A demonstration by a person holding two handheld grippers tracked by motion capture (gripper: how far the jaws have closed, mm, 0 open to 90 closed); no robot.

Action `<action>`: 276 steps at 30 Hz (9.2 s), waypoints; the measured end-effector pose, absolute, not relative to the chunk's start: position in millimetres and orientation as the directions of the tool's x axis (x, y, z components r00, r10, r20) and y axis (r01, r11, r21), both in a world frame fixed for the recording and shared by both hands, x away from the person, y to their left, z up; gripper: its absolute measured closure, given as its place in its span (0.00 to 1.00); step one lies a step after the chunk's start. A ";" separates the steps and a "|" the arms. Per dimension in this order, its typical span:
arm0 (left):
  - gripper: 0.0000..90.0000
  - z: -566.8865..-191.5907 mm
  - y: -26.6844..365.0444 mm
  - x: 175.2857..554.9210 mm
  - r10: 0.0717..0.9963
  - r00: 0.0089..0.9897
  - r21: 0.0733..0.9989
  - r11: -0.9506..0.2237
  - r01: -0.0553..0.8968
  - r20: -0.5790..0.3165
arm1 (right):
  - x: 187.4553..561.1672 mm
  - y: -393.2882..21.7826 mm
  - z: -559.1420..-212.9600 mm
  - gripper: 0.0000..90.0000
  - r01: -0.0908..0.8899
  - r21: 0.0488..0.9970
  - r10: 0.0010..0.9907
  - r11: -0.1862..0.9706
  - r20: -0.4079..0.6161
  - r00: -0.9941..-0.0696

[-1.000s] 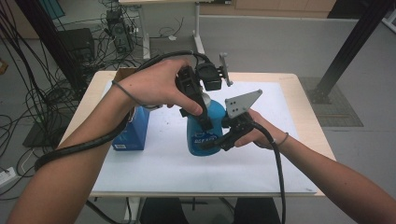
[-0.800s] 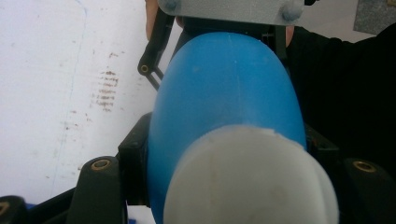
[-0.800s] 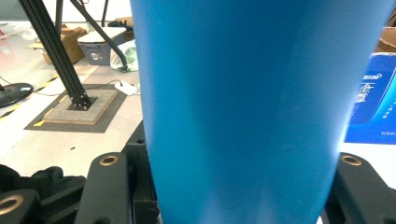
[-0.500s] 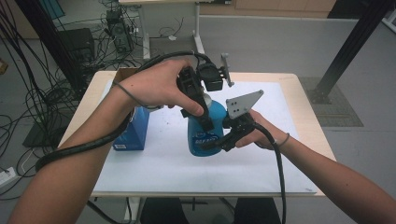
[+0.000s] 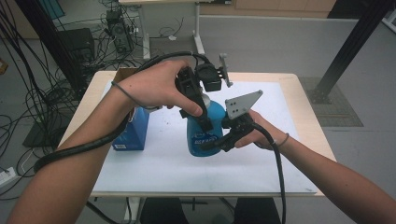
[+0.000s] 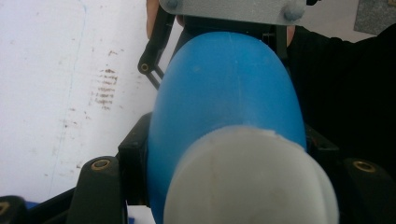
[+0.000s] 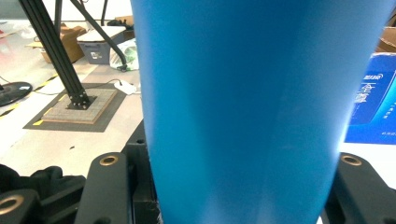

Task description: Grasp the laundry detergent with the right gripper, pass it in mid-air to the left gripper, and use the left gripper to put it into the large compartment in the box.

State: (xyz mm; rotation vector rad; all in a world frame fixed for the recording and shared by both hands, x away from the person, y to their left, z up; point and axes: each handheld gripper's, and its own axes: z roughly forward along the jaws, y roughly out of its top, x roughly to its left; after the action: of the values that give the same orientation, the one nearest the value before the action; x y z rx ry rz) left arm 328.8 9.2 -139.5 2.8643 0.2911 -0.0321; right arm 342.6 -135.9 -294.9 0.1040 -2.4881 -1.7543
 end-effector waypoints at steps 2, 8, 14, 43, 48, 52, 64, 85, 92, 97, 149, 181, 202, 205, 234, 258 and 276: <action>0.42 -139.2 8.7 328.6 0.196 0.980 0.253 -0.946 0.201 -0.046 | 342.7 -135.8 -294.8 0.46 -0.001 0.942 -0.111 0.336 0.039 -0.993; 0.42 -138.4 5.8 327.5 0.202 0.979 0.259 -0.945 0.202 -0.028 | 344.2 -136.2 -294.6 0.46 -0.006 0.944 -0.110 0.331 0.032 -0.993; 0.42 -137.9 3.4 327.5 0.203 0.979 0.256 -0.945 0.202 -0.021 | 344.4 -137.1 -295.0 0.46 -0.006 0.945 -0.108 0.326 0.031 -0.994; 0.42 -137.2 4.0 330.9 0.246 0.969 0.223 -0.944 0.244 -0.022 | 350.4 -144.6 -301.3 0.01 0.070 0.958 -0.019 0.279 0.078 -0.997; 0.42 -136.6 5.0 330.3 0.255 0.967 0.229 -0.939 0.255 -0.030 | 349.2 -144.5 -300.3 0.00 0.033 0.961 -0.037 0.273 0.044 -0.998; 0.42 -135.5 5.5 330.7 0.262 0.965 0.229 -0.937 0.262 -0.032 | 347.7 -143.6 -299.5 0.00 0.023 0.959 -0.041 0.282 0.036 -0.999; 0.42 -138.0 6.8 332.6 0.293 0.955 0.219 -0.930 0.294 -0.036 | 349.7 -152.3 -302.5 0.03 0.026 0.883 -0.015 0.468 0.038 -0.999; 0.42 -139.1 13.5 332.6 0.339 0.940 0.208 -0.918 0.337 -0.024 | 358.2 -175.2 -315.7 0.07 0.110 0.410 0.088 0.906 0.073 -0.993; 0.42 -138.0 16.4 331.1 0.354 0.935 0.207 -0.913 0.353 -0.035 | 363.1 -183.5 -328.4 0.05 0.138 0.211 0.130 0.968 0.052 -0.990; 0.42 -136.8 18.1 332.1 0.375 0.927 0.200 -0.906 0.373 -0.031 | 364.4 -188.3 -331.5 0.05 0.158 0.196 0.152 0.968 0.046 -0.987; 0.42 -45.4 122.0 406.2 0.859 0.511 0.287 -0.496 0.819 0.027 | 363.2 -185.5 -330.1 0.07 0.182 0.278 0.195 0.943 -0.016 -0.981; 0.42 -69.1 206.7 435.4 0.985 0.173 0.266 -0.174 0.948 0.025 | 363.6 -187.7 -327.0 0.07 0.181 0.285 0.197 0.941 -0.027 -0.980; 0.42 -130.5 225.2 448.3 0.994 0.107 0.184 -0.103 0.978 -0.011 | 362.9 -186.4 -330.9 0.05 0.173 0.288 0.184 0.942 -0.009 -0.983; 0.42 -137.9 226.6 450.4 0.995 0.104 0.173 -0.100 0.980 -0.013 | 362.4 -186.4 -331.9 0.06 0.176 0.289 0.184 0.941 -0.001 -0.983; 0.42 -219.3 227.1 463.9 0.997 0.071 0.089 -0.069 0.994 -0.022 | 362.4 -183.0 -340.8 0.04 0.202 0.267 0.196 0.942 0.050 -0.979; 0.42 -246.5 226.7 461.2 0.998 0.062 0.040 -0.062 0.997 -0.019 | 363.3 -181.2 -341.9 0.04 0.184 0.277 0.178 0.943 0.045 -0.983; 0.42 -265.3 225.6 459.9 0.998 0.065 0.007 -0.065 0.998 -0.017 | 361.8 -179.3 -342.9 0.04 0.197 0.265 0.189 0.944 0.055 -0.980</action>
State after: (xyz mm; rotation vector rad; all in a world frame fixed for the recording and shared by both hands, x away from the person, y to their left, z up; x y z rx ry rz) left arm 459.9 225.6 -265.3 2.2806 2.1364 -0.0112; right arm 361.8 -179.3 -342.9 -0.3041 -3.0684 -0.4233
